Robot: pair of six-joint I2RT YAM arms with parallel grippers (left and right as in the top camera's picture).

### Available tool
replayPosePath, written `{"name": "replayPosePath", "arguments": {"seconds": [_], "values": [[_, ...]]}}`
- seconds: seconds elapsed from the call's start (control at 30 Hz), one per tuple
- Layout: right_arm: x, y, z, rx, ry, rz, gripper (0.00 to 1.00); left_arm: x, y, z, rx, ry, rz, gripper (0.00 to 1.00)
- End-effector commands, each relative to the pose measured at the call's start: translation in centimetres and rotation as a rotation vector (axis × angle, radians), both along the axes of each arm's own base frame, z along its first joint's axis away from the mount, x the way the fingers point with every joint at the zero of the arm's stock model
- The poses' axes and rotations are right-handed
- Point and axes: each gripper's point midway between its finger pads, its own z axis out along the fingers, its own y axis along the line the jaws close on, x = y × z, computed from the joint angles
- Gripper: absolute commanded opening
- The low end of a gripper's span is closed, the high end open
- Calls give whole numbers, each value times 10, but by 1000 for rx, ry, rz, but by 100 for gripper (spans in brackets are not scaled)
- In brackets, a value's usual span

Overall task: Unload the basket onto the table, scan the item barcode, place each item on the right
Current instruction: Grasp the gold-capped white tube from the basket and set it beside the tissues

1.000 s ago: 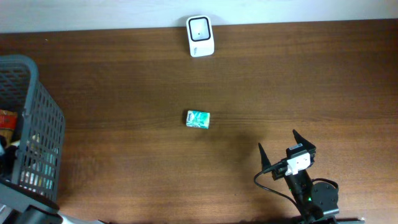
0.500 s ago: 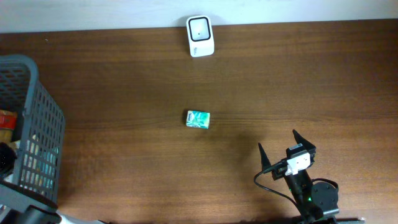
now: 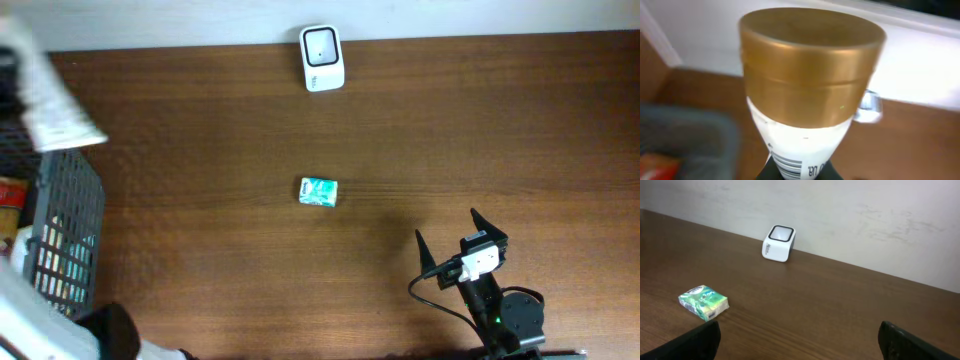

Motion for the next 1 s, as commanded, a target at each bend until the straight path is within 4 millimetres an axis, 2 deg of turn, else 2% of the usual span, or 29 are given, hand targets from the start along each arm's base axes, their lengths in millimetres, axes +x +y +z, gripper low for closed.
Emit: {"name": "replayPosePath", "arguments": {"seconds": [0.0, 0.1, 0.13, 0.17, 0.2, 0.23, 0.27, 0.3, 0.33, 0.4, 0.5, 0.6, 0.67, 0.77, 0.8, 0.83, 0.87, 0.93, 0.97], "values": [[1, -2, -3, 13, 7, -9, 99, -8, -87, 5, -26, 9, -194, 0], [1, -2, -3, 13, 7, -9, 99, 1, -130, -48, -15, 219, -221, 0], [1, -2, -3, 13, 7, -9, 99, 5, -143, -72, -12, 298, -228, 0], [1, -2, -3, 13, 7, -9, 99, 6, -151, -89, -25, 355, -230, 0], [1, -2, -3, 13, 7, -9, 99, 7, -157, -105, -40, 409, -232, 0], [1, -2, -3, 13, 7, -9, 99, 9, -165, -137, -62, 506, -226, 0], [1, -2, -3, 13, 7, -9, 99, 10, -168, -157, -63, 562, -231, 0], [1, -2, -3, 13, 7, -9, 99, 10, -173, -185, -68, 631, -229, 0], [1, -2, -3, 13, 7, -9, 99, 12, -177, -222, -95, 711, -186, 0], [1, -2, -3, 13, 7, -9, 99, 11, -188, -276, -111, 793, -166, 0], [1, -2, -3, 13, 7, -9, 99, -1, -198, -354, -157, 886, -93, 0], [1, -2, -3, 13, 7, -9, 99, -17, -214, -405, -205, 927, -36, 0], [1, -2, -3, 13, 7, -9, 99, -24, -228, -425, -207, 915, -58, 0], [1, -1, -3, 13, 7, -9, 99, -29, -244, -437, -214, 898, -77, 0], [1, -2, -3, 13, 7, -9, 99, -27, -247, -437, -215, 887, -87, 17], [1, -2, -3, 13, 7, -9, 99, -22, -252, -435, -217, 859, -101, 82], [1, -2, -3, 13, 7, -9, 99, -13, -253, -432, -216, 820, -112, 99], [1, -2, -3, 13, 7, -9, 99, 2, -248, -422, -187, 761, -104, 99], [1, -2, -3, 13, 7, -9, 99, 14, -241, -401, -162, 716, -102, 99]]}}
